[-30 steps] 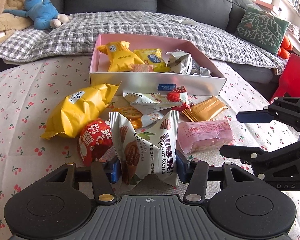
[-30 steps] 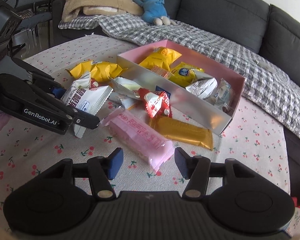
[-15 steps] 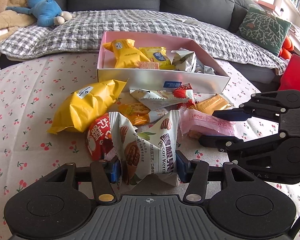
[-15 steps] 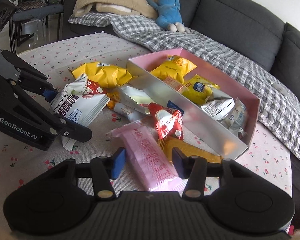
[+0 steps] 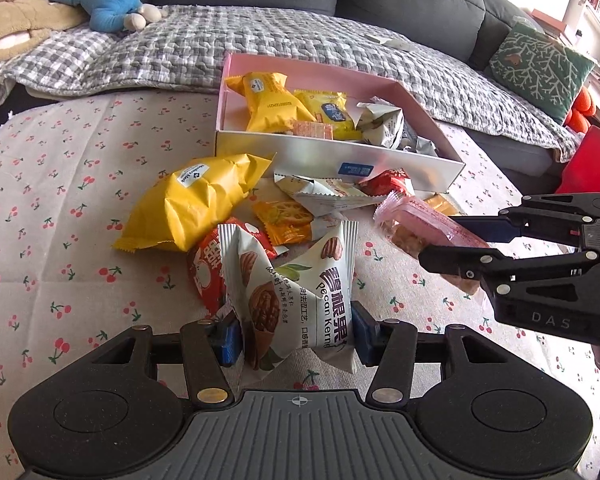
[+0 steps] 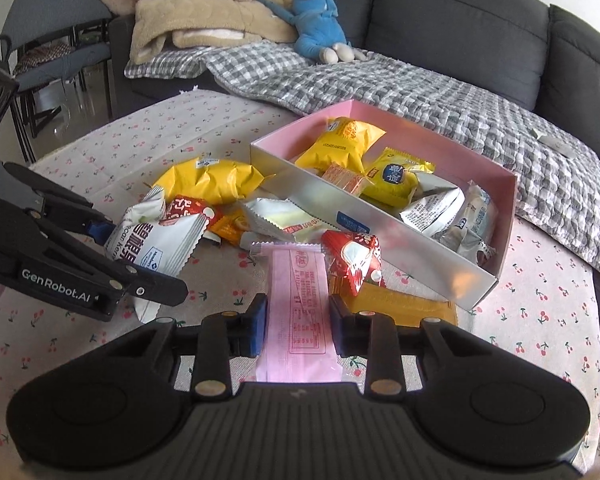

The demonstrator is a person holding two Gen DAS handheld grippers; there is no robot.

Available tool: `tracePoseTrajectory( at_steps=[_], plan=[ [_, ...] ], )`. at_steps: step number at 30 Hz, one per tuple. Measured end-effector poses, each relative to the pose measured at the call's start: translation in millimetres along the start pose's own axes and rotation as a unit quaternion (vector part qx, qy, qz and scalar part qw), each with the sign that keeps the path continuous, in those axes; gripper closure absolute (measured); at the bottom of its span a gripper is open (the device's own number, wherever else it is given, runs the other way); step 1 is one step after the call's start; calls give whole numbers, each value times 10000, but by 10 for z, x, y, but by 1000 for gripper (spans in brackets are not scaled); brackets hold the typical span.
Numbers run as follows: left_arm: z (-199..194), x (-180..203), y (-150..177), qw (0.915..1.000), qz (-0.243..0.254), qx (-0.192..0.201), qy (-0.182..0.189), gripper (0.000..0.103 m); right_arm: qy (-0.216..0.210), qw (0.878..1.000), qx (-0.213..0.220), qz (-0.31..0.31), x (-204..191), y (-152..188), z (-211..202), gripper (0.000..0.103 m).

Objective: Organize snacks
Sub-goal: 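Lift both held packets up off the pile, then lower both held packets into the pink box and open both grippers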

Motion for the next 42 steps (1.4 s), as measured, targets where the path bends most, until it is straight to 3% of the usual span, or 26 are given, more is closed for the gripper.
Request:
tracePoseTrajectory(
  at_steps=[11,23,36,42],
  plan=[
    [-280,163,-148,9992,216,297,169,53,-349,9936,301,1029,163,-191,-177,74],
    [-406,91,-605,9970,-1,774,-62,53,-79,9806,409,1914,452,-339,-72,74],
    [21,353,-1118,9951,543,830,-22,53,57,9542,576,2937,954,-273,28,74],
    [341,324,-1376,9943,632,825,-257,53,104,9418,589,3309,1206,-263,59,74]
  ],
)
Point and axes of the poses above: each gripper's, at about its wrist camera, not at the fingertips, and z roughly the way its jaws point, x to its right, y to its underside, the point moved 6 cm from there along z, roughly the way its jaws point, and after that the axes turned 3 degrees about x, right-handed, at the moved point
